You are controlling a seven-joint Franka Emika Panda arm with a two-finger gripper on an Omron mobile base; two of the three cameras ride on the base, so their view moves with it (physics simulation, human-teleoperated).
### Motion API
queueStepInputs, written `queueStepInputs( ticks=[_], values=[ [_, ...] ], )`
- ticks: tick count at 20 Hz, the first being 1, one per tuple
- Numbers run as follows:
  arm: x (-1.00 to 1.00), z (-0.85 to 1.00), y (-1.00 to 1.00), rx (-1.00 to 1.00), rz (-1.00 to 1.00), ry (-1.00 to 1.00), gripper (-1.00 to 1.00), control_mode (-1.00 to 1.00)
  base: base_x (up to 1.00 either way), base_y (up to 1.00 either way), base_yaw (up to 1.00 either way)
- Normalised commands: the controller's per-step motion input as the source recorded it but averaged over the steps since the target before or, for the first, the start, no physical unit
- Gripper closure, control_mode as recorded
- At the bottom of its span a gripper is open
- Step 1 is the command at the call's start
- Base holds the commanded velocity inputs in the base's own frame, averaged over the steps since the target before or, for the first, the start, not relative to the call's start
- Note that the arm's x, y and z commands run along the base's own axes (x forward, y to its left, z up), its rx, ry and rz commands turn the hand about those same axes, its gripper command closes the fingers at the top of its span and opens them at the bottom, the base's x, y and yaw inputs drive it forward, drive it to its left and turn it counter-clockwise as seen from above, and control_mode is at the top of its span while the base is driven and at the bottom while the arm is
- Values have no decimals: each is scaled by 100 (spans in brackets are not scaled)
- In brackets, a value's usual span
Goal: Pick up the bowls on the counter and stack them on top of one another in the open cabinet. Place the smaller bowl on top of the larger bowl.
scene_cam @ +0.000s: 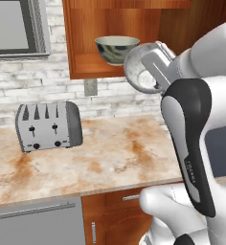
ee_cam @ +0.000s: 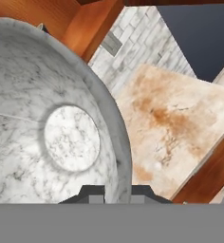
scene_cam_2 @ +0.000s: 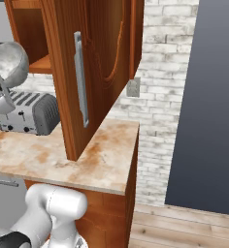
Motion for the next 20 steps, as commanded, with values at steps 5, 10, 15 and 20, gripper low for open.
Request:
queueStepInputs(
  ticks=[5, 10, 15, 20],
  values=[
    [18, 14, -8, -1, -1, -1, 100, -100, 0, 0, 0],
    [18, 21, -2, 0, -4, 2, 100, -100, 0, 0, 0],
    [25, 14, -2, 0, -7, 0, 100, -100, 0, 0, 0],
    [26, 4, -4, 0, -7, 0, 100, -100, 0, 0, 0]
  ],
)
